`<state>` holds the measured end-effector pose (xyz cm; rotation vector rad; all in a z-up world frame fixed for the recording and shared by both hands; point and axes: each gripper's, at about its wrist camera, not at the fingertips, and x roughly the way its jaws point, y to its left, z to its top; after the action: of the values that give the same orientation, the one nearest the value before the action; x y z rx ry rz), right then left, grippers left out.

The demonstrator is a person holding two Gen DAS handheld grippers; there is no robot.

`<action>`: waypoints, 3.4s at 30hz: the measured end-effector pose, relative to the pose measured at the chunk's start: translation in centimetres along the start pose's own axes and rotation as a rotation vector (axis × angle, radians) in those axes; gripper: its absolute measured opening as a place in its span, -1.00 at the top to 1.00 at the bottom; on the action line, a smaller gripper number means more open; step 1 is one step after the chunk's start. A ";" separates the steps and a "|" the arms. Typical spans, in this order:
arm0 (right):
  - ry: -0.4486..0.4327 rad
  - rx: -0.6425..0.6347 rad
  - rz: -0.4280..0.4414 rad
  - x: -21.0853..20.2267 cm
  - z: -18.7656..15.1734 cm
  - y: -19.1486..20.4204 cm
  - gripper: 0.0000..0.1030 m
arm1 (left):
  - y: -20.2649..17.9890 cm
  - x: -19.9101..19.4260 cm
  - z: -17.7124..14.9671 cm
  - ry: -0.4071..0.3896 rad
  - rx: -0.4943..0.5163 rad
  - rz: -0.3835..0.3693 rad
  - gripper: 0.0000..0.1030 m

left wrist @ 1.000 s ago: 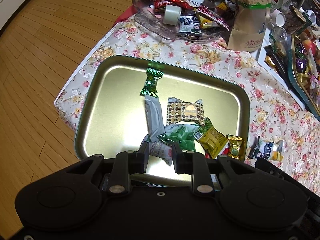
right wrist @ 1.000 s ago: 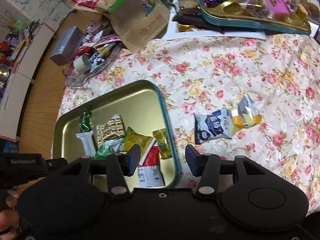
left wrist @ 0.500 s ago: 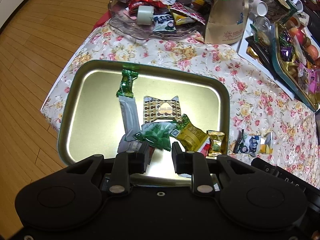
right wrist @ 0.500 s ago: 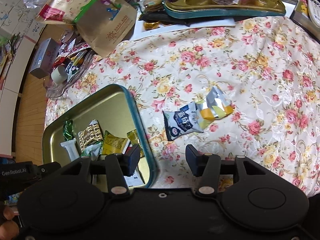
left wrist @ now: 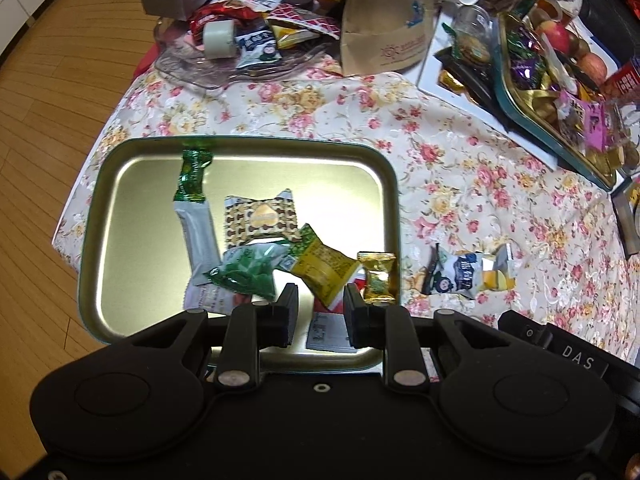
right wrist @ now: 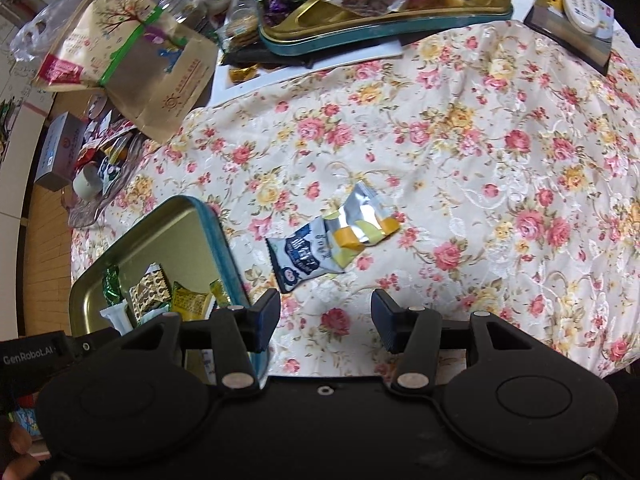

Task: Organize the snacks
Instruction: 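Move both grippers back toward the blue-white packet on the tablecloth, then reach the left gripper down to the blue-white packet, then grasp the silver-yellow packet with the right gripper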

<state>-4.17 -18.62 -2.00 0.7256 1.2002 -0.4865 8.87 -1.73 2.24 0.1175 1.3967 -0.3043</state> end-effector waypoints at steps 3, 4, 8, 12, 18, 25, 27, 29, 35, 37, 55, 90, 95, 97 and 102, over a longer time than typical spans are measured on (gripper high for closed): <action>-0.004 0.027 -0.003 -0.3 0.3 -1.0 -0.04 | -1.3 0.1 0.0 0.003 0.020 -0.004 0.38; -0.005 0.035 -0.006 -0.4 0.4 -1.3 -0.04 | -1.7 0.2 0.0 0.004 0.026 -0.005 0.38; -0.008 0.072 -0.020 -0.6 0.6 -2.7 -0.04 | -3.4 0.5 -0.1 0.009 0.050 -0.010 0.38; -0.016 0.110 -0.022 -1.0 0.9 -3.9 -0.04 | -5.5 1.5 -0.4 0.023 0.078 -0.008 0.38; -0.025 0.165 -0.017 -1.8 1.2 -5.6 -0.04 | -9.1 3.9 -1.4 0.049 0.124 0.019 0.38; -0.030 0.209 -0.022 -2.4 1.4 -7.2 -0.04 | -12.2 4.6 -2.0 0.047 0.166 0.022 0.38; -0.032 0.216 -0.027 -2.5 1.4 -7.8 -0.04 | -13.0 5.0 -2.0 0.046 0.168 0.030 0.38; -0.034 0.217 -0.036 -2.7 1.4 -8.4 -0.04 | -13.7 5.6 -1.9 0.052 0.163 0.037 0.38; -0.042 0.258 -0.049 -3.2 1.3 -11.1 -0.04 | -15.1 6.6 -1.4 0.046 0.121 0.045 0.38; -0.048 0.269 -0.048 -3.4 1.3 -11.8 -0.04 | -15.3 6.9 -1.1 0.037 0.094 0.062 0.38; -0.072 0.309 -0.056 -4.4 0.3 -15.4 -0.04 | -20.2 10.8 -2.4 -0.011 0.222 0.219 0.30; -0.228 0.216 -0.073 -2.2 3.8 -11.5 -0.04 | -15.9 3.0 -0.2 0.037 0.237 0.009 0.30; -0.199 0.188 -0.058 0.6 5.5 -10.0 -0.04 | -15.4 3.1 0.1 0.048 0.203 0.004 0.30; -0.160 0.212 -0.022 2.0 6.0 -9.6 -0.04 | -15.1 3.3 0.1 0.057 0.198 0.001 0.30; -0.077 0.282 0.023 5.0 6.1 -8.1 -0.04 | -14.0 3.7 0.2 0.072 0.182 0.007 0.30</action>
<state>-4.20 -28.42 -7.67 0.9511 1.0615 -0.6671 5.69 -15.70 0.05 0.2855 1.4378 -0.4249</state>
